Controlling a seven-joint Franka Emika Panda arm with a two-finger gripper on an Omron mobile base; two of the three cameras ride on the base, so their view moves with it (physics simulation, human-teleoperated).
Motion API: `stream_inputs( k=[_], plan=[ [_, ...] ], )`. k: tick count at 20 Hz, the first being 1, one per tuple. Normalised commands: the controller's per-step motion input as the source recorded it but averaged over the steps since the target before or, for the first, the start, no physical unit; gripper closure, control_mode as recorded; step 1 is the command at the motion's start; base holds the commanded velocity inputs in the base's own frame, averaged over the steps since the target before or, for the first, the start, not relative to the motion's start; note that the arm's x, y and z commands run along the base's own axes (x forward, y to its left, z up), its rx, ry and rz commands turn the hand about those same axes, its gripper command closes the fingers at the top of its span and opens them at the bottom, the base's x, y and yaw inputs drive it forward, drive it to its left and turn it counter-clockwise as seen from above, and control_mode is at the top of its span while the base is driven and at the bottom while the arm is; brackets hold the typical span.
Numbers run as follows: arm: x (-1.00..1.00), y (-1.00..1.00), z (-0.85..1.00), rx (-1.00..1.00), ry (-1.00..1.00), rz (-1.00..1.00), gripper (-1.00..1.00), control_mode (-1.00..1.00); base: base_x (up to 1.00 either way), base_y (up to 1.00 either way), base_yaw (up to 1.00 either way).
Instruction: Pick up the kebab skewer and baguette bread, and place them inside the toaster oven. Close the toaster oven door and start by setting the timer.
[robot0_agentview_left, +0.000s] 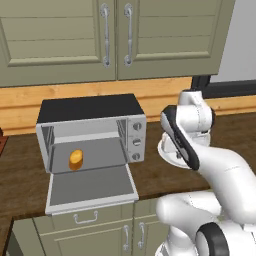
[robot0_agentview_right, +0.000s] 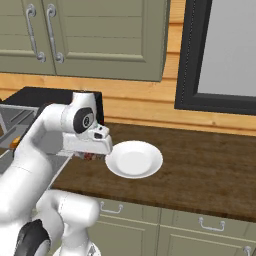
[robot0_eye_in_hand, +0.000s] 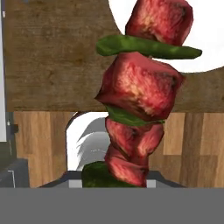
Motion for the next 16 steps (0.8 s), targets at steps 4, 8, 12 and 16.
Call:
stream_inputs(
  k=[4,8,12,16],
  plan=[
    [-0.96,0.99,0.14,0.05,0.00,0.00,1.00,-1.00,0.00,0.00,0.00],
    [-0.61,1.00,0.14,0.01,0.00,0.00,1.00,-1.00,0.00,0.00,0.00],
    [-0.02,1.00,0.21,0.01,0.01,0.00,1.00,-1.00,0.00,0.00,0.00],
    [0.16,1.00,0.34,0.00,0.00,0.00,1.00,-1.00,0.00,0.00,0.00]
  ],
)
